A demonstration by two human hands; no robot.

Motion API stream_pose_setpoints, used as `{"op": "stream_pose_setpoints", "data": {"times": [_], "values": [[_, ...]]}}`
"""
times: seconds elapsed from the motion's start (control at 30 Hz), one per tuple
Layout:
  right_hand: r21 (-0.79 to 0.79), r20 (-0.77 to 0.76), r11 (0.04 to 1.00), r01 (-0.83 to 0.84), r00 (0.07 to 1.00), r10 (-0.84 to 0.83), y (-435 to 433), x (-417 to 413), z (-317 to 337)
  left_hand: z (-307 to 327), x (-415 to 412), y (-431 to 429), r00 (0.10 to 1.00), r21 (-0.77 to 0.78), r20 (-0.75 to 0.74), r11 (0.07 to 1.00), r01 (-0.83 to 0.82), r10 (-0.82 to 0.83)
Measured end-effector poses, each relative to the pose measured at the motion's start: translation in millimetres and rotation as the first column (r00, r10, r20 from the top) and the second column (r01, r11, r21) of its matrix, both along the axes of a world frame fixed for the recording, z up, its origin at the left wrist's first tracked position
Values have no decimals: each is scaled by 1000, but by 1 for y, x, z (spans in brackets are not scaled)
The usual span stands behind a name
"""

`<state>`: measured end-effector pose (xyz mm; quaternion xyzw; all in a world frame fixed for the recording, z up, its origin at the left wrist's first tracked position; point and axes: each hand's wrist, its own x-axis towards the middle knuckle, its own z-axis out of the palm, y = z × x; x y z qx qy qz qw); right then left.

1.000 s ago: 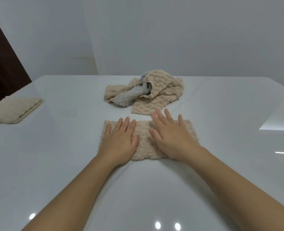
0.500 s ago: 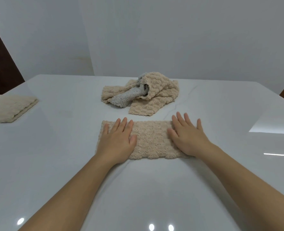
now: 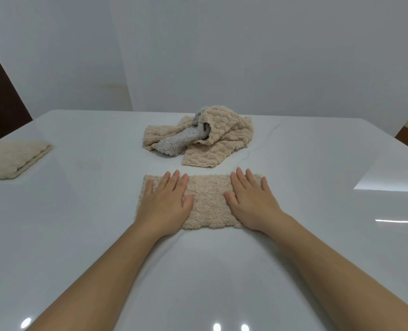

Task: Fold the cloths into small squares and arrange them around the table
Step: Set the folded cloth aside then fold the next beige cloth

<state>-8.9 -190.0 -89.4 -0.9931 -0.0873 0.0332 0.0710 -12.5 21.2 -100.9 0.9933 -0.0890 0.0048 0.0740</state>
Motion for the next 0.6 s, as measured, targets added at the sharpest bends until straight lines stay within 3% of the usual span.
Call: {"op": "stream_pose_setpoints", "data": {"times": [0.27, 0.43, 0.6], "values": [[20, 23, 1000, 6, 1000, -7, 0, 0, -7, 9, 3, -5, 997, 16, -67, 999, -29, 30], [20, 29, 1000, 10, 1000, -10, 0, 0, -9, 20, 2, -48, 997, -85, 75, 995, 42, -35], [29, 43, 1000, 12, 999, -13, 0, 0, -11, 5, 4, -67, 999, -10, -12, 999, 31, -31]]}}
